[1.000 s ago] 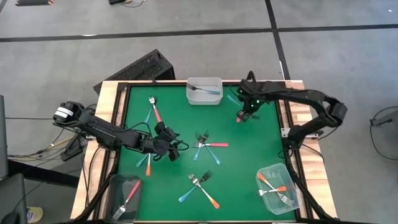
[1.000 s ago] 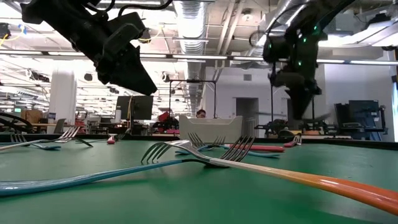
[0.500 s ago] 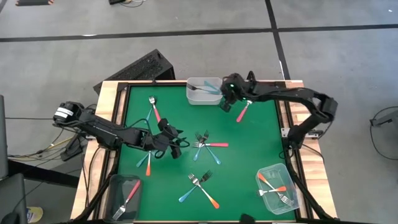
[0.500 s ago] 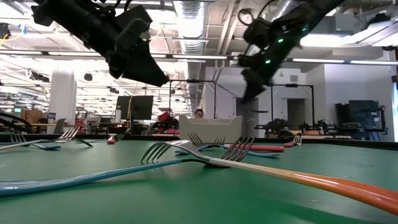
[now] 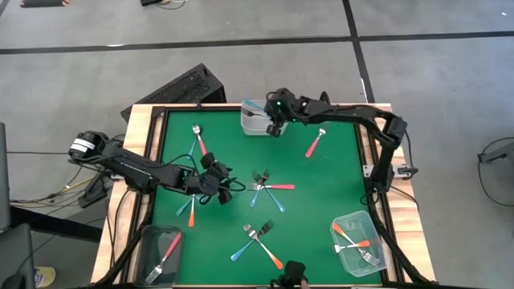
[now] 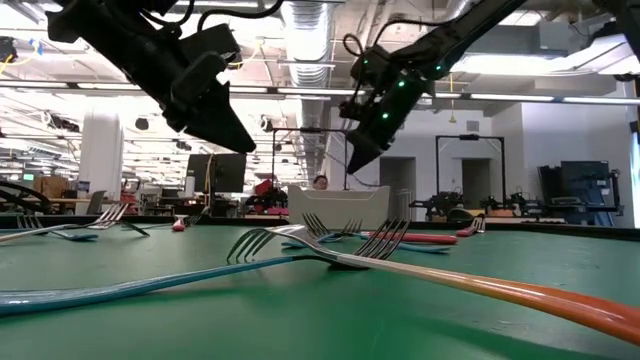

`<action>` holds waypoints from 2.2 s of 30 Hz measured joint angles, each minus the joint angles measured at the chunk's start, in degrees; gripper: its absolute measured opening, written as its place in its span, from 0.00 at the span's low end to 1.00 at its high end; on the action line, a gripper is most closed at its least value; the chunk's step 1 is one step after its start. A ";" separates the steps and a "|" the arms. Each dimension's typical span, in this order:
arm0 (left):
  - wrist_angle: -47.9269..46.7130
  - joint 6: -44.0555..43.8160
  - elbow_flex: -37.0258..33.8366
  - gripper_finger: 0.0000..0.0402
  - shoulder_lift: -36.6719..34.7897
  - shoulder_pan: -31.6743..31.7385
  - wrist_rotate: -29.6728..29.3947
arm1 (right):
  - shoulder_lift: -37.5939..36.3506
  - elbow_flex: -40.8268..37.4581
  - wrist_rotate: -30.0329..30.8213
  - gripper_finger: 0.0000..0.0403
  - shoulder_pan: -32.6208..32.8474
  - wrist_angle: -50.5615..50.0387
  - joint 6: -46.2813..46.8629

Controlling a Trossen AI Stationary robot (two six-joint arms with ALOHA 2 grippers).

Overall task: Sort silverware by color (type)
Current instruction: Put the blue fork into the white bin, then put the right pink fork into the black bin

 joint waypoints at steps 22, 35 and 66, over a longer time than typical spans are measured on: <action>-0.76 -6.93 0.00 0.38 0.00 -2.60 -4.00 | -18.54 -20.57 12.63 0.46 1.63 -28.49 42.27; -0.22 -5.97 0.00 0.38 0.00 -1.49 -4.82 | -19.67 -28.44 12.69 0.47 -0.47 -20.94 62.05; 0.97 -5.79 0.00 0.38 0.00 -1.46 -2.86 | -20.86 -28.59 10.85 0.08 12.60 -16.14 56.28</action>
